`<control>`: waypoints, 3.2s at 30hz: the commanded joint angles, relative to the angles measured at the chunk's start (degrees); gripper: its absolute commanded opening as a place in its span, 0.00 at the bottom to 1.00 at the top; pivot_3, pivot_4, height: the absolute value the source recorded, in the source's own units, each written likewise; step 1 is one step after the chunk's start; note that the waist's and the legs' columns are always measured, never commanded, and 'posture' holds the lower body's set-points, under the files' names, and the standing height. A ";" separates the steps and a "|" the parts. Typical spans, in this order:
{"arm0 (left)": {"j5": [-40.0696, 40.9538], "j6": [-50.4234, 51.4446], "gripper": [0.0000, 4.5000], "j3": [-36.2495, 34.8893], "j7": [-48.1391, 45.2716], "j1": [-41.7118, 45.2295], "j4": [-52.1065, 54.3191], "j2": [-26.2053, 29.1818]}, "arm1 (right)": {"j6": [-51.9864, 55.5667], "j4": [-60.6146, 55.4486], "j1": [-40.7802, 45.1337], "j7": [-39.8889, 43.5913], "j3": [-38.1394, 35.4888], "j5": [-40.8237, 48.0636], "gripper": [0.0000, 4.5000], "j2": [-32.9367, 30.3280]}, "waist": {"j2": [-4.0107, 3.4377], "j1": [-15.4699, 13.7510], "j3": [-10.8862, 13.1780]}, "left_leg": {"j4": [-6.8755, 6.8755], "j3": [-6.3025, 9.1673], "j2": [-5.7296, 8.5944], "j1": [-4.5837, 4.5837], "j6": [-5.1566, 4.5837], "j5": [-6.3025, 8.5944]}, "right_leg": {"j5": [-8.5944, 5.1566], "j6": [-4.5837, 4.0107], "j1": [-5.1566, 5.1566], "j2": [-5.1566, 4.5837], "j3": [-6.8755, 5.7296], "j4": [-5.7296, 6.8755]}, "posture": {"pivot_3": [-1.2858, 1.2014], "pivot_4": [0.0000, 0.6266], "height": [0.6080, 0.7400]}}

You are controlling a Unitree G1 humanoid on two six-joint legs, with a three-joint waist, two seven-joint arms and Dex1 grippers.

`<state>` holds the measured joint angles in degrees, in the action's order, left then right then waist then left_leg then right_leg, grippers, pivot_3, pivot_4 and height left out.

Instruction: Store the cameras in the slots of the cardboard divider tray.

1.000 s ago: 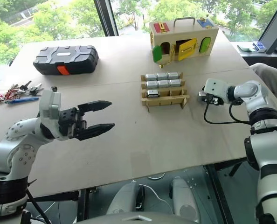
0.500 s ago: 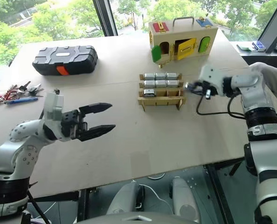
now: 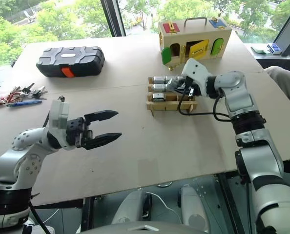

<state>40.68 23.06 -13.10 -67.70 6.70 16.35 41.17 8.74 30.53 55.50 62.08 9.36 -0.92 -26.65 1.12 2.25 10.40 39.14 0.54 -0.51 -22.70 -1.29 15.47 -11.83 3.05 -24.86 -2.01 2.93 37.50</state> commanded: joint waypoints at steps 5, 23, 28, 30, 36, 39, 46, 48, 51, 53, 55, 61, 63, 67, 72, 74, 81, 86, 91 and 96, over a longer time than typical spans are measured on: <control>0.69 -1.65 0.90 -2.58 0.35 -2.31 2.70 0.75 | -3.82 6.32 2.47 -1.46 0.61 -0.48 0.19 1.91 | 0.00 0.13 0.00 | 0.01 -0.05 0.00 0.01 0.00 0.00 | 0.00 0.00 0.00 0.01 0.01 0.01 | 0.52 0.24 1.00; 1.43 -1.78 0.90 -4.26 2.63 -5.98 5.81 0.27 | -14.60 15.02 3.93 4.80 7.47 -6.91 0.19 0.96 | -0.01 0.15 0.00 | 0.00 -0.02 -0.02 0.06 0.00 0.00 | 0.00 0.00 0.03 0.01 0.00 -0.01 | 0.52 0.24 1.00; 1.57 -1.97 0.90 -4.02 2.90 -5.80 5.90 0.36 | -16.01 18.71 5.96 7.48 9.02 -7.47 0.19 2.56 | 0.00 0.18 0.00 | -0.01 -0.02 -0.03 0.06 0.01 0.00 | 0.00 0.00 0.03 0.01 -0.02 -0.04 | 0.52 0.24 1.00; 1.68 -1.96 0.90 -4.05 2.98 -5.90 6.01 0.41 | -16.59 19.28 6.38 8.63 9.10 -7.36 0.19 2.77 | 0.00 0.23 0.00 | -0.01 -0.02 -0.03 0.07 0.00 0.00 | 0.00 -0.01 0.03 0.01 -0.02 -0.04 | 0.52 0.24 1.00; 1.68 -1.77 0.90 -3.20 3.17 -5.33 5.86 0.16 | -14.68 18.96 7.56 6.96 5.57 -5.12 0.79 2.90 | -0.01 0.22 0.00 | -0.04 -0.01 -0.05 0.07 0.01 0.00 | 0.00 -0.01 0.03 0.01 -0.02 -0.05 | 0.52 0.24 1.00; 1.56 -1.69 0.90 -2.29 3.18 -4.44 5.46 -0.12 | -8.98 10.79 5.98 5.25 1.01 -0.57 0.86 1.50 | -0.06 0.09 0.04 | -0.04 0.00 -0.05 0.05 0.01 0.00 | 0.00 -0.01 0.02 0.01 -0.02 -0.05 | 0.52 0.24 1.00; 2.27 -0.79 0.90 0.72 3.60 0.06 4.54 -1.72 | 18.72 -24.94 -10.38 -7.24 -14.39 7.42 0.99 -5.27 | -0.07 -1.45 0.04 | -0.09 0.27 -0.01 -0.16 0.01 0.01 | 0.00 -0.01 0.02 -0.10 -0.27 -0.17 | 0.52 0.24 1.00; 2.02 -0.70 0.90 1.79 3.37 1.84 3.55 -2.19 | 25.58 -31.81 -15.53 -13.39 -18.74 7.64 0.99 -5.59 | -0.07 -1.60 0.04 | -0.09 0.35 0.01 -0.21 0.01 0.01 | 0.00 -0.01 0.04 -0.10 -0.34 -0.27 | 0.52 0.24 1.00; 1.35 -0.94 0.90 3.28 2.63 4.56 1.55 -2.80 | 32.15 -34.31 -19.71 -23.01 -22.78 5.95 0.99 -4.75 | -0.07 -1.44 0.04 | -0.11 0.21 0.12 -0.21 0.01 0.01 | 0.00 0.00 0.06 -0.09 -0.31 -0.36 | 0.52 0.24 1.00; 0.77 -1.26 0.90 4.20 2.18 6.26 0.04 -3.16 | 35.46 -30.61 -18.81 -32.44 -26.01 4.80 0.99 -1.69 | -0.08 -0.95 0.04 | -0.09 -0.01 0.13 -0.13 0.01 0.00 | 0.00 0.00 0.06 -0.03 -0.18 -0.37 | 0.52 0.24 1.00; 0.40 -1.57 0.90 4.89 1.84 7.34 -0.98 -3.38 | 35.73 -26.54 -17.30 -39.00 -27.37 4.50 0.99 1.23 | -0.07 -0.04 0.03 | -0.08 -0.25 0.09 -0.02 0.00 0.00 | 0.00 0.00 0.09 0.08 -0.06 -0.35 | 0.52 0.24 1.00; -0.03 -1.74 0.90 5.16 1.50 6.81 -0.81 -3.55 | 30.34 -14.81 -13.09 -48.53 -28.34 5.74 0.99 6.80 | -0.09 0.29 0.05 | -0.13 -0.29 0.02 -0.08 0.00 0.00 | 0.01 -0.01 0.01 0.22 -0.01 -0.31 | 0.52 0.24 1.00; 0.02 -1.67 0.90 5.03 1.59 6.62 -0.61 -3.39 | 28.86 -11.57 -11.62 -51.13 -29.02 6.55 0.99 8.14 | -0.10 0.26 0.05 | -0.15 -0.31 0.02 -0.12 0.00 0.00 | 0.01 -0.01 0.01 0.20 0.03 -0.37 | 0.52 0.24 1.00; 0.08 -1.54 0.90 4.68 2.09 6.10 0.03 -3.19 | 26.19 -6.64 -9.72 -54.08 -28.19 7.29 0.99 10.04 | -0.09 0.13 0.05 | -0.16 -0.26 0.03 -0.15 -0.01 0.01 | 0.01 0.00 0.02 0.14 0.04 -0.47 | 0.52 0.24 1.00; 0.36 -1.31 0.90 4.39 2.65 5.17 0.99 -3.04 | 21.80 0.60 -7.27 -57.50 -26.82 6.48 0.99 11.15 | -0.10 0.16 0.05 | -0.24 -0.23 0.03 -0.16 -0.01 0.01 | 0.01 0.00 0.02 0.13 0.02 -0.54 | 0.52 0.24 1.00; 0.45 -1.24 0.90 4.30 2.89 5.04 1.11 -2.97 | 19.81 3.99 -6.01 -58.62 -26.68 6.47 0.99 11.27 | -0.10 0.21 0.04 | -0.26 -0.24 0.03 -0.16 -0.01 0.01 | 0.01 0.00 0.02 0.13 0.02 -0.54 | 0.52 0.24 1.00; 0.76 -0.90 0.90 3.72 3.71 4.55 1.77 -2.43 | 15.65 11.98 -2.80 -60.09 -25.58 6.78 0.99 11.03 | -0.10 0.30 0.05 | -0.30 -0.25 0.04 -0.14 -0.01 0.01 | 0.01 0.00 0.02 0.15 0.02 -0.55 | 0.52 0.24 1.00; 0.97 -0.53 0.90 3.39 3.98 4.72 1.96 -2.11 | 18.69 9.66 -3.80 -60.31 -24.37 6.99 0.65 11.31 | -0.10 0.25 0.04 | -0.38 -0.22 0.03 -0.14 -0.01 0.01 | 0.01 0.00 0.01 0.14 0.03 -0.57 | 0.52 0.24 1.00; 1.81 0.76 0.90 3.75 5.26 6.34 2.01 -2.89 | 24.11 1.27 -7.60 -61.39 -23.01 6.86 0.56 11.76 | -0.10 0.14 0.04 | -0.41 -0.12 0.00 -0.14 -0.01 0.01 | 0.01 0.00 0.01 0.13 -0.01 -0.58 | 0.52 0.24 1.00; 4.79 8.18 0.90 3.80 14.72 10.22 2.95 -5.51 | 26.69 -13.16 -13.44 -56.19 -17.98 5.34 0.56 8.32 | -0.11 0.02 0.04 | -0.42 -0.05 0.02 -0.14 -0.01 0.01 | 0.01 0.00 0.02 0.08 -0.03 -0.58 | 0.52 0.24 1.00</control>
<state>43.10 28.10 -8.44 -57.01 15.49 16.90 36.16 35.12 25.31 42.60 3.21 -10.21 5.11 -15.79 1.02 2.27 10.45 38.73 0.53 -0.49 -22.85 -1.30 15.47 -11.81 3.06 -24.84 -1.94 2.89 36.92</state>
